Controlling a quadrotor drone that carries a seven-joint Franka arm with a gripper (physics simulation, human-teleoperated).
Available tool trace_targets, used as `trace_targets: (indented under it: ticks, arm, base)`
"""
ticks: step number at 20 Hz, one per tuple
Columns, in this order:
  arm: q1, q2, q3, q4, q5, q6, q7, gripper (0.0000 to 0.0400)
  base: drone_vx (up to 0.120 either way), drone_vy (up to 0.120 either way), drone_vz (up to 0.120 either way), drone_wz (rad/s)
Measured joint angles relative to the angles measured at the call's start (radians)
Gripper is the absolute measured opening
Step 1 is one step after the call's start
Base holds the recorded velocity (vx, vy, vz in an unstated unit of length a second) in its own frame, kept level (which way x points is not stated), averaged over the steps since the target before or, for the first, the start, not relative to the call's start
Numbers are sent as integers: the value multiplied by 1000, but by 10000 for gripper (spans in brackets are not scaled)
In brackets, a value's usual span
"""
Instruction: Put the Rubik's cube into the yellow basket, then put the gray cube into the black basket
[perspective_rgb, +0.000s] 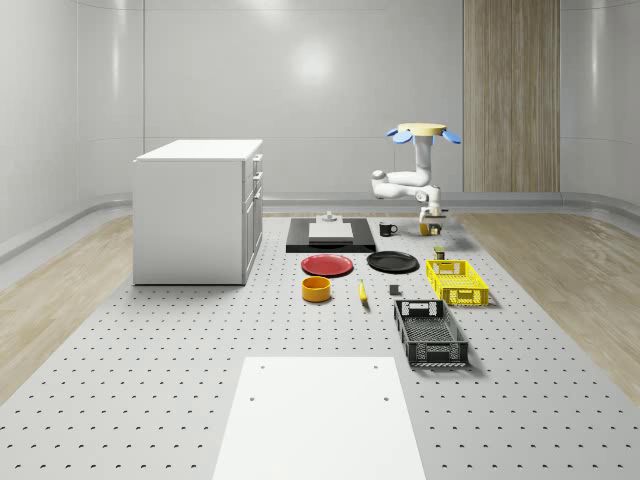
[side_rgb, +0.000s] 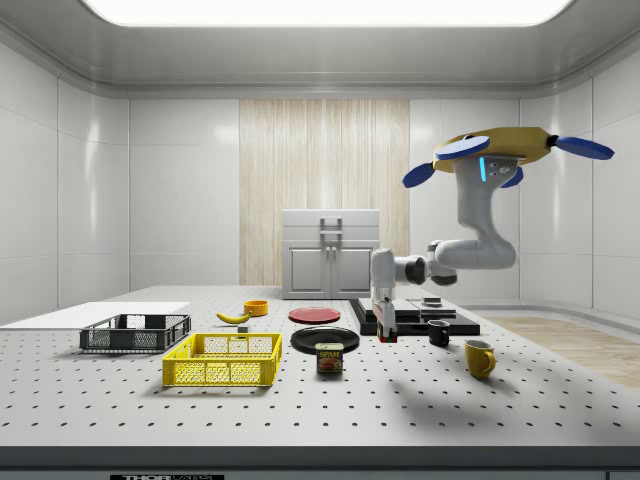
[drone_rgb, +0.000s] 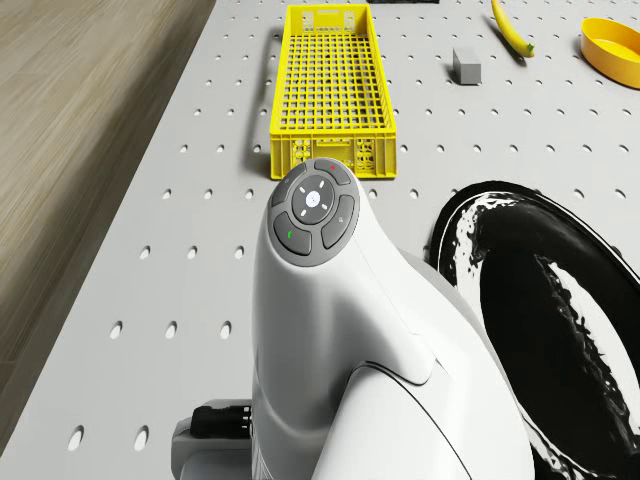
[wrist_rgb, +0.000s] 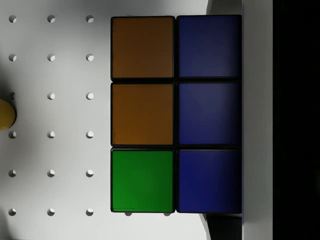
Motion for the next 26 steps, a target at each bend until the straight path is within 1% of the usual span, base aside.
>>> trace_targets:
  ticks: [26]
  arm:
    - [-11,-49,5,2,21,45,9,325]
  base:
    - [120,0,0,0]
